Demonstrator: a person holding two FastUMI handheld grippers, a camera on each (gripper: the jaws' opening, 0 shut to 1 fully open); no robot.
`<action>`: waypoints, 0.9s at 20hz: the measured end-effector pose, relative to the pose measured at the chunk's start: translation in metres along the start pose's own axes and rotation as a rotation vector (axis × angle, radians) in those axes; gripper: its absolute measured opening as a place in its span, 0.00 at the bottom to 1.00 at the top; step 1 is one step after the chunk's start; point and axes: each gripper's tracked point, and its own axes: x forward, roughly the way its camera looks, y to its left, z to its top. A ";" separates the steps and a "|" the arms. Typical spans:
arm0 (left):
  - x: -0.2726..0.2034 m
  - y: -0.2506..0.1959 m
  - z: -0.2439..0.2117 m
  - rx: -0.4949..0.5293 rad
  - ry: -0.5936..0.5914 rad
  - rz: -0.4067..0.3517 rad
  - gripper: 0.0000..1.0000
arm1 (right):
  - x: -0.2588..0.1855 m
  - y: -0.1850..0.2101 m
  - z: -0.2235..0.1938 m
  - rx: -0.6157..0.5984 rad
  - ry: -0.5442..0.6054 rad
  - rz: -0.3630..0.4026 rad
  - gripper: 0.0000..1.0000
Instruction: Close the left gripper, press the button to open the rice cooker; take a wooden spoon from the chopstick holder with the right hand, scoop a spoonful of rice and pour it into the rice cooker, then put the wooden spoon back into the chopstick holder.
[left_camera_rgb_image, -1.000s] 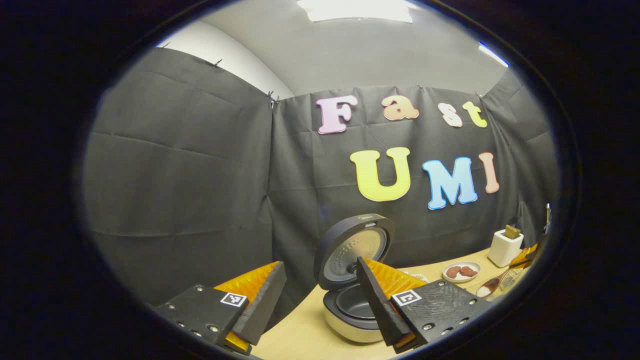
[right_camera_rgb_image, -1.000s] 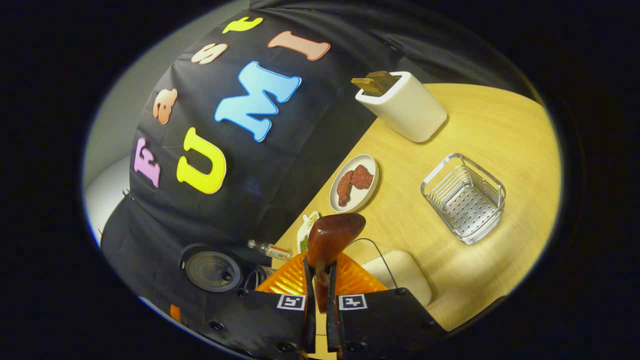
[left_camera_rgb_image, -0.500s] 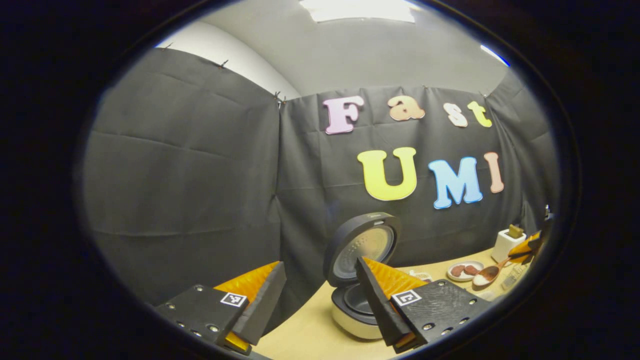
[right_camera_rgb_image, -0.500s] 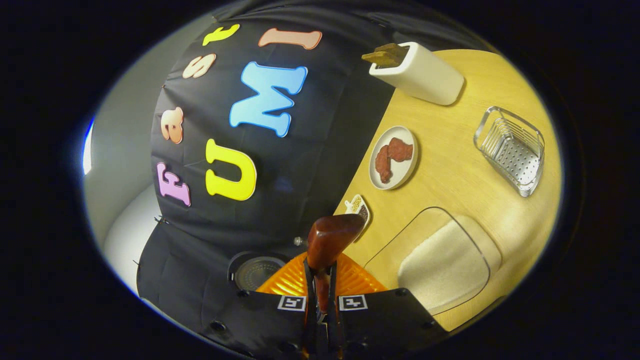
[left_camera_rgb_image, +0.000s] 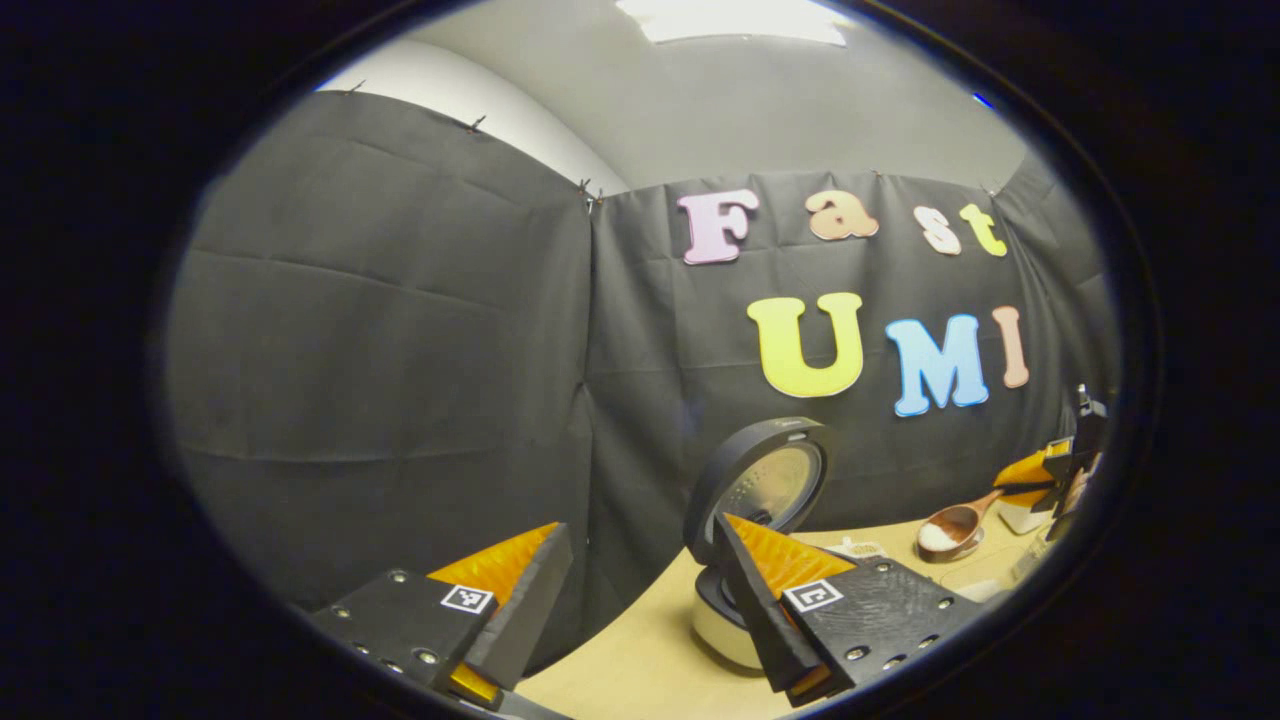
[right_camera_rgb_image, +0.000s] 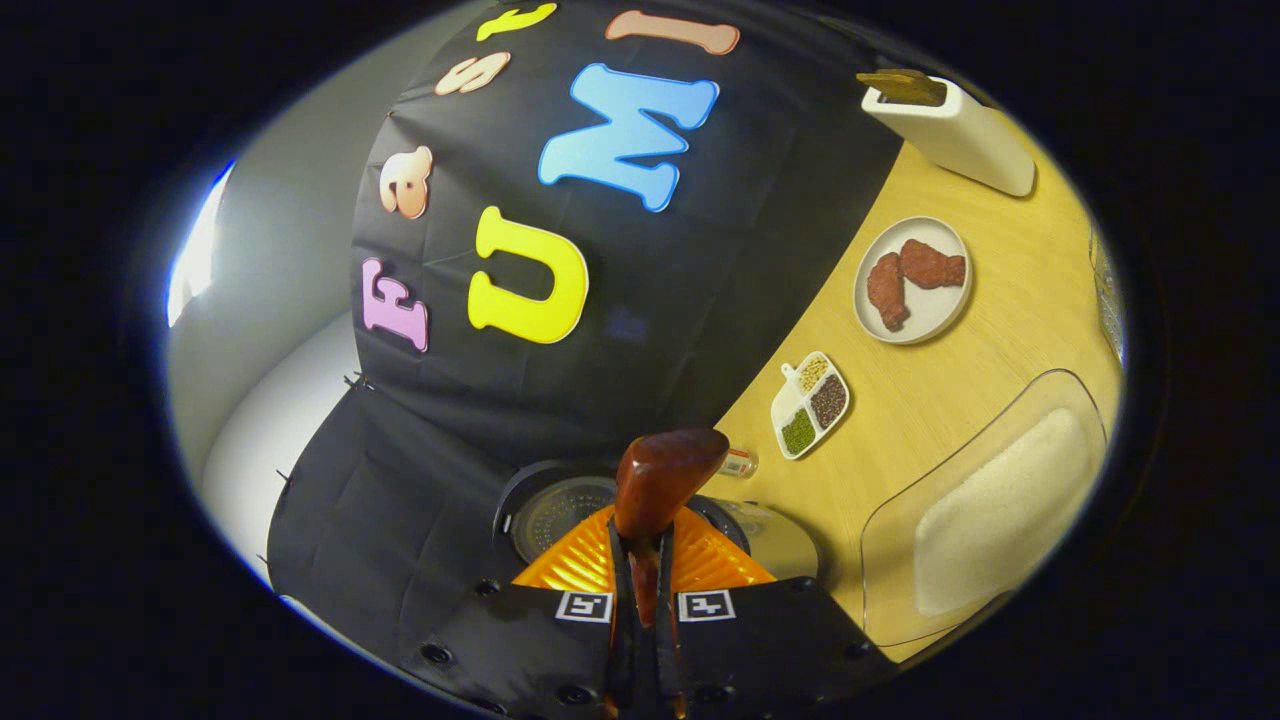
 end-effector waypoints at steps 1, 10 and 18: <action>0.002 -0.002 -0.001 0.000 0.003 0.005 0.89 | 0.009 0.005 -0.006 -0.009 0.012 0.006 0.10; 0.002 0.018 -0.027 -0.017 0.056 0.039 0.89 | 0.074 0.019 -0.062 -0.124 0.100 -0.008 0.10; 0.016 0.019 -0.030 0.007 0.073 0.032 0.89 | 0.131 0.026 -0.121 -0.519 0.144 -0.029 0.10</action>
